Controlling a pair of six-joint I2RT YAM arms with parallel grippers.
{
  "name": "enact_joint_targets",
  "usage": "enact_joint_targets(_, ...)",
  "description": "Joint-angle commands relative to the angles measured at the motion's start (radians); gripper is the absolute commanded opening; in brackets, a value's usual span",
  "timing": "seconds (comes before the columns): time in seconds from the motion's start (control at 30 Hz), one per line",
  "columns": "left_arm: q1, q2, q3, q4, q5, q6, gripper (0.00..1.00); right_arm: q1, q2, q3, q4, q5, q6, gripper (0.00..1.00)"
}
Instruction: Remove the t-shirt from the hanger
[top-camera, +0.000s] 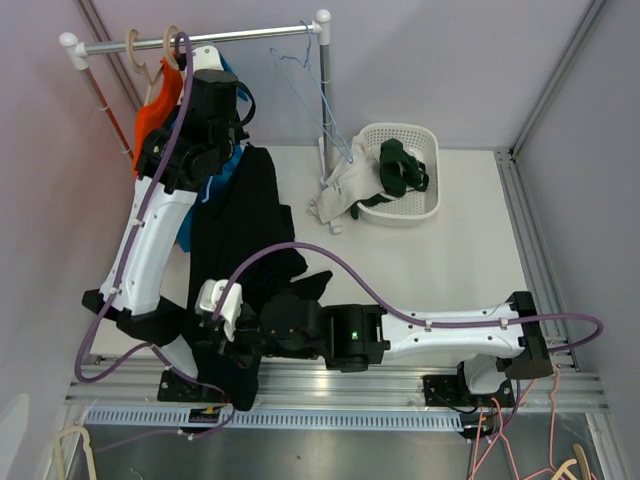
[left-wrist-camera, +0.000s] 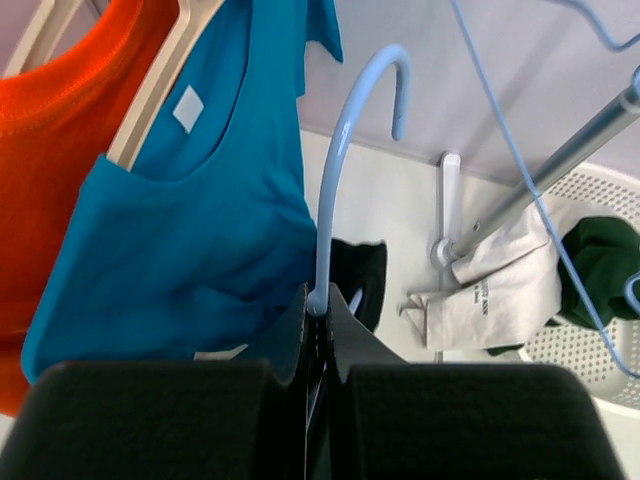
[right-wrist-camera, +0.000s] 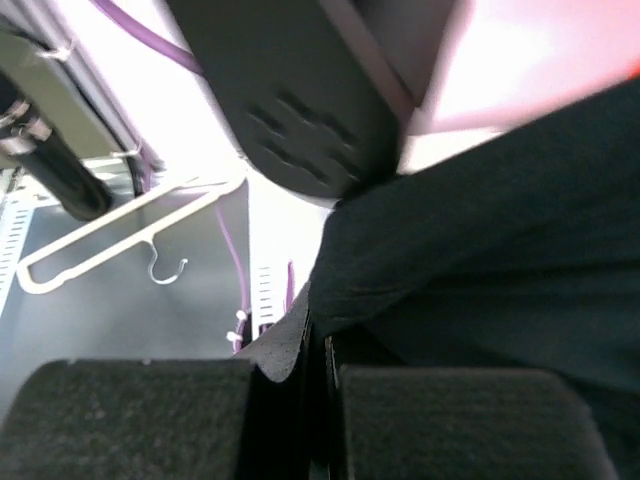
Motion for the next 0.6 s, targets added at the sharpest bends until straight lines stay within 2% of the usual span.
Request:
enact_joint_targets(0.0, 0.026, 0.052, 0.128, 0.208, -0.005, 0.0, 0.01, 0.151, 0.049, 0.133, -0.265, -0.245, -0.08, 0.0)
enact_joint_targets(0.1, 0.036, 0.085, 0.119, 0.2, 0.015, -0.012, 0.0, 0.2, 0.101, 0.231, -0.373, -0.277, -0.146, 0.0)
enact_joint_targets(0.2, 0.042, 0.109, 0.121, 0.211, 0.033, -0.014, 0.01, 0.237, 0.11, 0.26, -0.419, -0.394, -0.187, 0.0)
enact_joint_targets(0.4, 0.052, 0.149, 0.147, 0.197, 0.032, 0.001, 0.01, 0.31, 0.164, 0.384, -0.616, -0.411, -0.261, 0.0)
enact_joint_targets(0.5, 0.062, 0.135, 0.147, 0.188, 0.056, -0.012, 0.01, 0.312, 0.158, 0.357, -0.611, -0.354, -0.237, 0.0)
enact_joint_targets(0.57, 0.062, 0.113, 0.159, 0.192, 0.066, 0.0, 0.01, 0.297, 0.117, 0.264, -0.58, -0.31, -0.211, 0.0)
